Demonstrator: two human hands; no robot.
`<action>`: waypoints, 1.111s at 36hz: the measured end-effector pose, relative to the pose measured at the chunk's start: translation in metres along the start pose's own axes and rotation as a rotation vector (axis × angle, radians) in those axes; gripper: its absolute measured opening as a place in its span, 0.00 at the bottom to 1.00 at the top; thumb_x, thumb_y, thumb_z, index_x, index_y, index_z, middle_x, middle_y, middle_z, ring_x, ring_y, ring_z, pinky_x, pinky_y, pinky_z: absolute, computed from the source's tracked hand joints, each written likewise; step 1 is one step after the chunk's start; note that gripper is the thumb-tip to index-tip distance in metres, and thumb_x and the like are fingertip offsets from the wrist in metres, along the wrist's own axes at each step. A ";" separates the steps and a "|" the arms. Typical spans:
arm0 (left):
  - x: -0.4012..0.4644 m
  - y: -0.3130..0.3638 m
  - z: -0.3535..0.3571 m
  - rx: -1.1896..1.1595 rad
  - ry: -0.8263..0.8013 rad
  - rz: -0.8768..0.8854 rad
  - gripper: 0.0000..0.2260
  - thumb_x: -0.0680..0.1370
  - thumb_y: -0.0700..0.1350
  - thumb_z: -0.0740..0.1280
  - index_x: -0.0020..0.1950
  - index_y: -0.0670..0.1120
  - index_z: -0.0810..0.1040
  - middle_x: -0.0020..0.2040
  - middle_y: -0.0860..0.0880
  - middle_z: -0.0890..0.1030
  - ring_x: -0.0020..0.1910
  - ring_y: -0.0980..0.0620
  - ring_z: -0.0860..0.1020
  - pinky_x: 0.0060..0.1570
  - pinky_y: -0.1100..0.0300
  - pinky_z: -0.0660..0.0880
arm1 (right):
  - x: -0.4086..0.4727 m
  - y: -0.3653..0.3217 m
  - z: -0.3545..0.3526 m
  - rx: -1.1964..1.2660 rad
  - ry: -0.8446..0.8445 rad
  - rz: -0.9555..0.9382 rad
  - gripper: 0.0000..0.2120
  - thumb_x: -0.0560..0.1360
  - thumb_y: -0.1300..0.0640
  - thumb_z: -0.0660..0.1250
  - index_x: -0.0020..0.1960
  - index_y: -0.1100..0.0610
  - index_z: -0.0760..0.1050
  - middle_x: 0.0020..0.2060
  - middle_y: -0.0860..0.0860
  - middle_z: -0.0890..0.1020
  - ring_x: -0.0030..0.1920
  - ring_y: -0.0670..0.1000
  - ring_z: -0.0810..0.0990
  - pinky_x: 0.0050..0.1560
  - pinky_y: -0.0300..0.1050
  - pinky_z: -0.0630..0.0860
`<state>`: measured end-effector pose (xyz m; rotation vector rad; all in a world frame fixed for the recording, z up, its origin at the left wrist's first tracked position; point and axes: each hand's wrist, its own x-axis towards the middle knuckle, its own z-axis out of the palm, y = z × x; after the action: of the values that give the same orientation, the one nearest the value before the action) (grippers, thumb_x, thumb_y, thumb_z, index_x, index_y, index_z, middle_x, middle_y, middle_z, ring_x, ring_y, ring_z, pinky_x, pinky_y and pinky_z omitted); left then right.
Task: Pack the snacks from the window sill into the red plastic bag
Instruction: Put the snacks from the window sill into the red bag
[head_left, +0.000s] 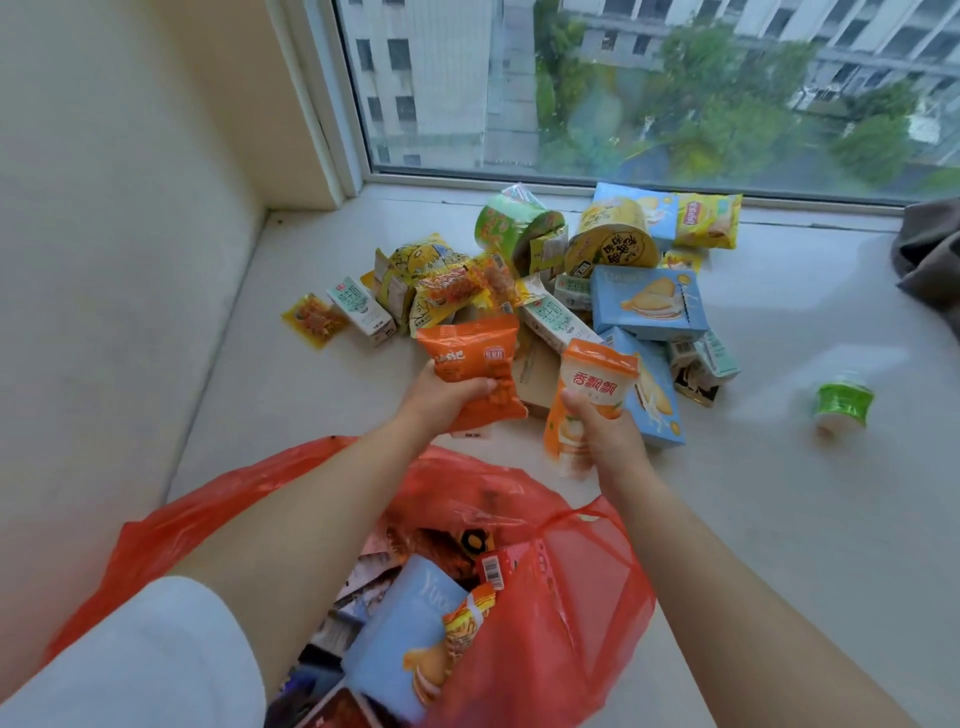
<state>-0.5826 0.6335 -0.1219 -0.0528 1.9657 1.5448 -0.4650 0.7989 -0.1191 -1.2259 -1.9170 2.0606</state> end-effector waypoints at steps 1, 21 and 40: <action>-0.008 0.005 -0.007 -0.010 0.019 0.018 0.17 0.68 0.43 0.76 0.55 0.48 0.78 0.50 0.46 0.82 0.50 0.46 0.81 0.54 0.52 0.77 | -0.006 -0.003 0.002 -0.019 -0.025 -0.022 0.06 0.70 0.51 0.73 0.46 0.49 0.78 0.44 0.49 0.83 0.47 0.49 0.81 0.47 0.44 0.77; -0.162 -0.075 -0.115 0.453 0.209 0.254 0.27 0.60 0.56 0.79 0.55 0.53 0.76 0.47 0.59 0.80 0.47 0.60 0.78 0.47 0.62 0.74 | -0.108 0.024 0.064 -0.481 -0.149 -0.303 0.18 0.63 0.45 0.76 0.48 0.50 0.75 0.45 0.47 0.80 0.46 0.47 0.79 0.47 0.47 0.77; -0.183 -0.137 -0.132 1.577 -0.167 0.072 0.49 0.71 0.61 0.69 0.77 0.40 0.43 0.73 0.42 0.59 0.69 0.43 0.64 0.65 0.52 0.66 | -0.136 0.055 0.079 -0.956 -0.152 -0.365 0.35 0.61 0.40 0.74 0.62 0.53 0.69 0.53 0.47 0.71 0.58 0.49 0.70 0.55 0.43 0.69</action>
<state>-0.4409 0.4112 -0.1347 0.7464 2.4639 -0.2845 -0.3937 0.6491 -0.1077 -0.6814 -3.0503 1.0619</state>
